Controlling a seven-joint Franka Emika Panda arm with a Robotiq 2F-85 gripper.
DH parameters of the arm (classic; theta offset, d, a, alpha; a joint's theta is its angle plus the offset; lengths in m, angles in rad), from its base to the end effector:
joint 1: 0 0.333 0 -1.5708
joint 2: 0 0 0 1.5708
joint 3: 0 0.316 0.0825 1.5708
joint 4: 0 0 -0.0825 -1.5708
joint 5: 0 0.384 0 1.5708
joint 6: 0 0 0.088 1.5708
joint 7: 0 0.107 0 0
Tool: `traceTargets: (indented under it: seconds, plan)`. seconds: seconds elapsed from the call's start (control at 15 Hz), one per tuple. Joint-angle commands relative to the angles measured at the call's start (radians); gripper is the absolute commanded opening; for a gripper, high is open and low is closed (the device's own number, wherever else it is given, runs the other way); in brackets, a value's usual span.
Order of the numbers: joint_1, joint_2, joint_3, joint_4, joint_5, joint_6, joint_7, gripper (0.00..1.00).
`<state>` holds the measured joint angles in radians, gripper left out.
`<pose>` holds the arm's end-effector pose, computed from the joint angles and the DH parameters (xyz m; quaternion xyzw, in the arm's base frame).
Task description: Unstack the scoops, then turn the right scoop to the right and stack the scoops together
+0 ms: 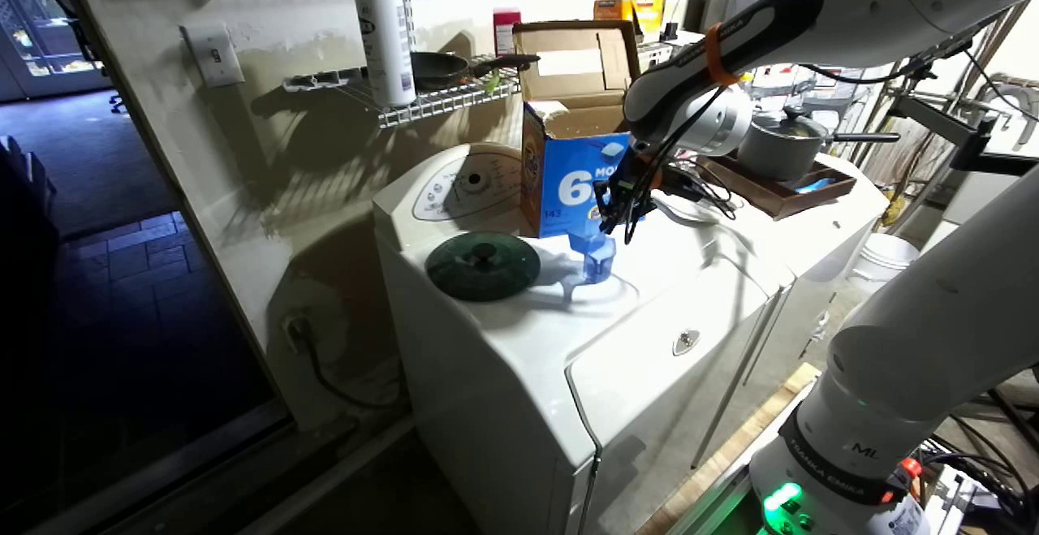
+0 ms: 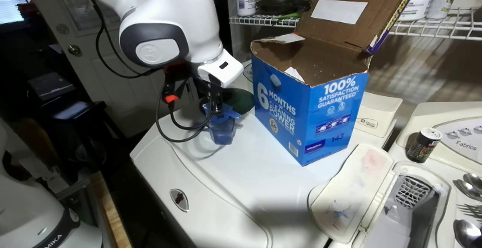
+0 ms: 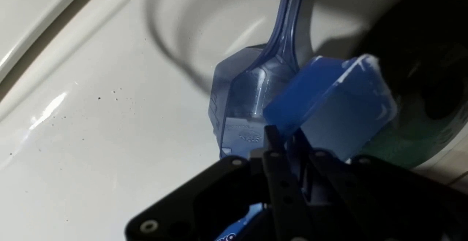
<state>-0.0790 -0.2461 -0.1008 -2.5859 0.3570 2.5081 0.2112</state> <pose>0.4333 -0.0808 0.3601 -0.9348 0.3211 -0.0783 0.1301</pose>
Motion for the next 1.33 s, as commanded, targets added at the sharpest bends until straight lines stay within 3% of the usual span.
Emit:
traceTargets:
  seconds: [0.0, 1.27]
  plan:
    - [-0.025, -0.036, 0.025, -0.037, -0.036, 0.028, 0.111, 0.03]
    - [-0.091, -0.125, 0.050, -0.118, -0.059, 0.031, 0.304, 0.03]
